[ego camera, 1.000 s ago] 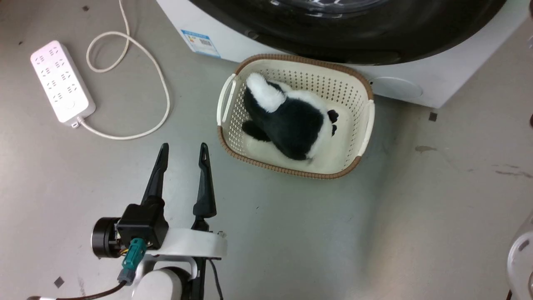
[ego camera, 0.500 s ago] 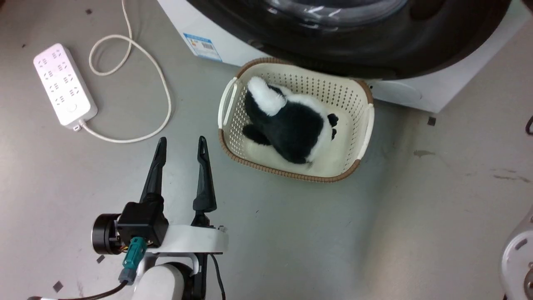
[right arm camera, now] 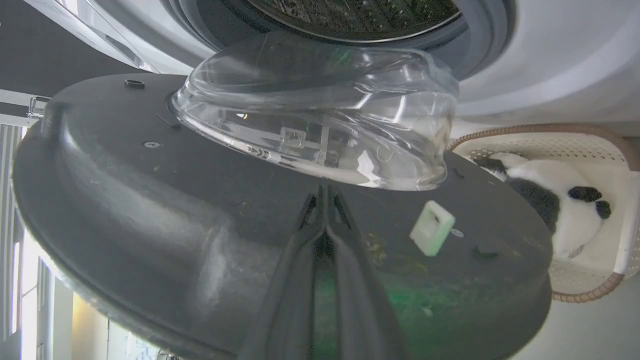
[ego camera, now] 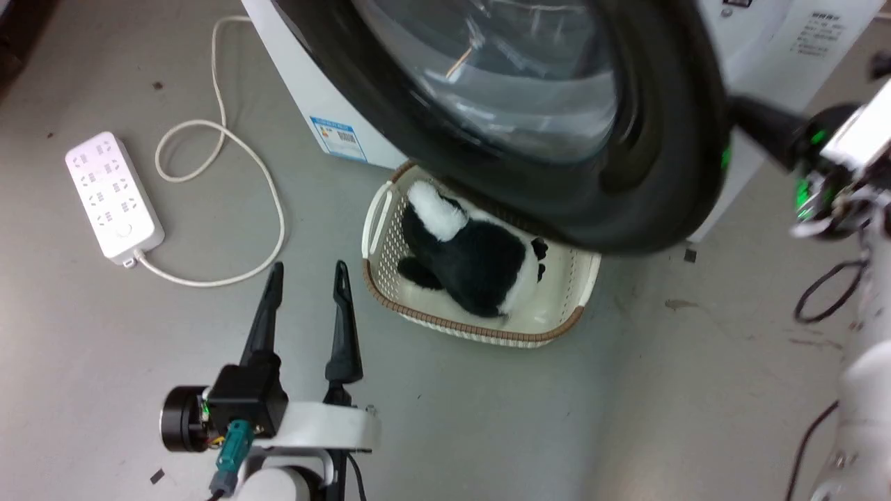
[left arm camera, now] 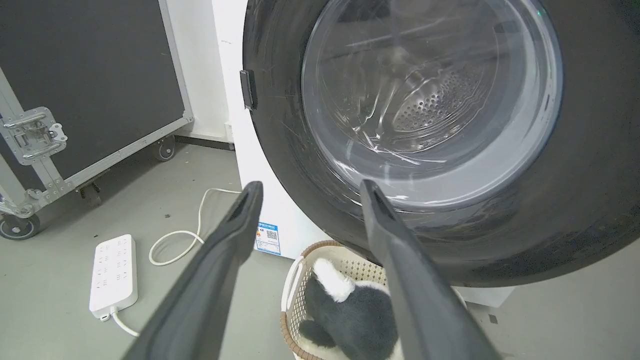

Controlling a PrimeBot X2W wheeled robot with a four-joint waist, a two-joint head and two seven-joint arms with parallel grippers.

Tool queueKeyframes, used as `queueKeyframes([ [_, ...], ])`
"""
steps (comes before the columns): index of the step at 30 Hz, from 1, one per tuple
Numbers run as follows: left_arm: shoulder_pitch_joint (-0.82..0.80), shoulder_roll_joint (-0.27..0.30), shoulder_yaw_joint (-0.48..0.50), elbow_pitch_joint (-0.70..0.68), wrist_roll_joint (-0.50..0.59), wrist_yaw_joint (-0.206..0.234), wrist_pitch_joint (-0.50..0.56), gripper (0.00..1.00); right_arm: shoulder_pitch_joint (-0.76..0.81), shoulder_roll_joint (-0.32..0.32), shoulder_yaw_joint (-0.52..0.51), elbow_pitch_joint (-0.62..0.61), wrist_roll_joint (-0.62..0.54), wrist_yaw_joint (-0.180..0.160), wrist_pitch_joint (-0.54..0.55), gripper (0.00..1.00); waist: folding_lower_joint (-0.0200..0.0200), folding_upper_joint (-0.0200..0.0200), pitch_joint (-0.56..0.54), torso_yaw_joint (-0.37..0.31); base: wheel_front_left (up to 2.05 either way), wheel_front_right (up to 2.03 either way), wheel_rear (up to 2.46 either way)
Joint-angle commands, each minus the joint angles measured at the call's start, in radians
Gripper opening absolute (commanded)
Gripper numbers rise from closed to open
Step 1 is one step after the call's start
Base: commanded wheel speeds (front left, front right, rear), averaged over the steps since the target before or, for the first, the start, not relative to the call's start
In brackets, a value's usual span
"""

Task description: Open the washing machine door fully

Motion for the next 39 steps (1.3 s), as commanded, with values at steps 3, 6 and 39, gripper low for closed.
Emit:
queueKeyframes([
  [3,0.034,0.001,-0.005,0.007,0.008,-0.008,-0.009,1.00,0.084,0.010,0.079,-0.008,0.082,0.001,-0.003,0.00,0.0001,0.0000,-0.038,-0.003,0.00,0.00,0.00],
  [6,0.062,0.001,-0.008,0.014,0.009,-0.013,-0.009,1.00,0.172,0.010,0.169,-0.034,0.151,0.001,-0.022,0.00,0.0001,0.0000,-0.066,-0.003,0.00,0.00,0.00],
  [39,0.140,0.001,0.043,0.042,0.000,-0.107,-0.009,1.00,0.617,-0.228,0.523,-0.460,-0.215,0.001,-0.840,1.00,0.0001,0.0000,-0.211,-0.094,0.00,0.00,0.00],
])
